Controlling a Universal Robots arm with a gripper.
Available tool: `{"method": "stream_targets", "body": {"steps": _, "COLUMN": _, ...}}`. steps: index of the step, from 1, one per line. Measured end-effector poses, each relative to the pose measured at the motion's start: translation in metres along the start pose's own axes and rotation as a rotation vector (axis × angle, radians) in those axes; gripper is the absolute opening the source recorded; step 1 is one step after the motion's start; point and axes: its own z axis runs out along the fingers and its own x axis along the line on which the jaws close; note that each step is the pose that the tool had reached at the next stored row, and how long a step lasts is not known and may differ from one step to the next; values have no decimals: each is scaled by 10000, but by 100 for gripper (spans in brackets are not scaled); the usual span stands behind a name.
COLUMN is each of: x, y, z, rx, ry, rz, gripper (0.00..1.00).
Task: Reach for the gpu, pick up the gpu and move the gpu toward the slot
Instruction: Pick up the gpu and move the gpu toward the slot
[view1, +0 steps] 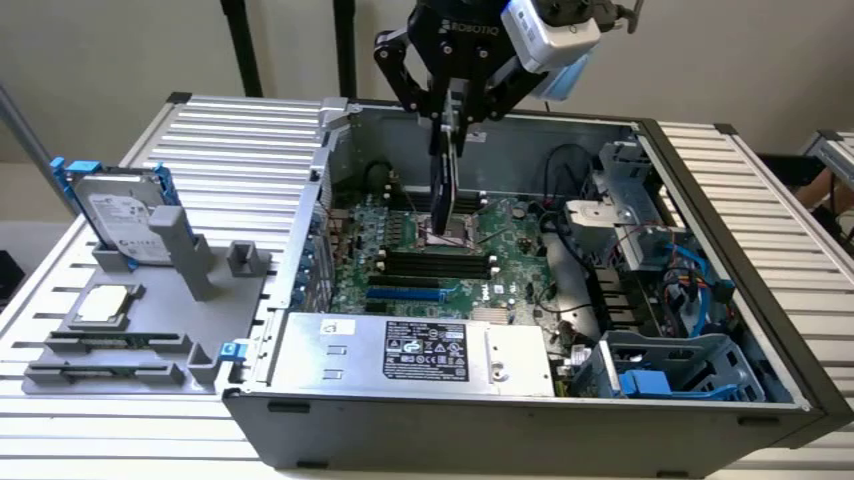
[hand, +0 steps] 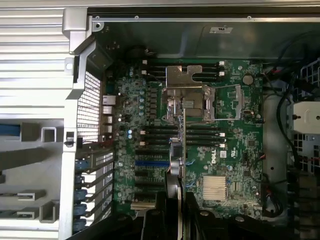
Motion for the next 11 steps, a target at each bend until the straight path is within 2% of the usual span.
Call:
{"method": "stream_targets", "body": {"steps": 4, "x": -95, "y": 42, "z": 8, "rx": 4, "ry": 2, "rz": 0, "gripper": 26}}
{"method": "stream_targets", "body": {"steps": 11, "x": -108, "y": 45, "z": 8, "rx": 3, "ry": 2, "rz": 1, "gripper": 26}}
